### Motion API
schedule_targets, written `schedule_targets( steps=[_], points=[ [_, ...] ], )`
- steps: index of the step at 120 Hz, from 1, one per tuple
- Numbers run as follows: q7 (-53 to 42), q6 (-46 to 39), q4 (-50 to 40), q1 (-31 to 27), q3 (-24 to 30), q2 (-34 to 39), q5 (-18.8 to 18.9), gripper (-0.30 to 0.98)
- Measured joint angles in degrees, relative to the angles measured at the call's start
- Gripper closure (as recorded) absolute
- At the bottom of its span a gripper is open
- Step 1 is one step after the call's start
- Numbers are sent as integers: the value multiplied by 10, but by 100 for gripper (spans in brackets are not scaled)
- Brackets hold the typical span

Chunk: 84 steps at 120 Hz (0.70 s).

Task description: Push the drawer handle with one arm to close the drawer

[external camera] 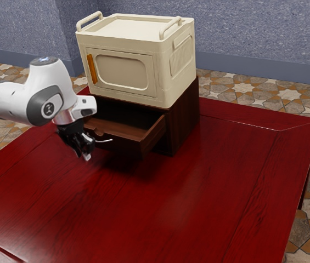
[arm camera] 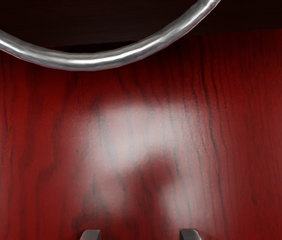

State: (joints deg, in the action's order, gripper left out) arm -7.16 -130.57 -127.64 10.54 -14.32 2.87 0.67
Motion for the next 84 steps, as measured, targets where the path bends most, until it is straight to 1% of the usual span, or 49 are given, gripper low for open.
schedule_targets(
  steps=[13,29,84],
  points=[
    [-6,-3,22,-2,0,-25,-1,69],
    [-13,-6,48,-2,-1,-45,-2,74],
    [-27,-42,75,-7,0,-76,-10,78]
  ],
)
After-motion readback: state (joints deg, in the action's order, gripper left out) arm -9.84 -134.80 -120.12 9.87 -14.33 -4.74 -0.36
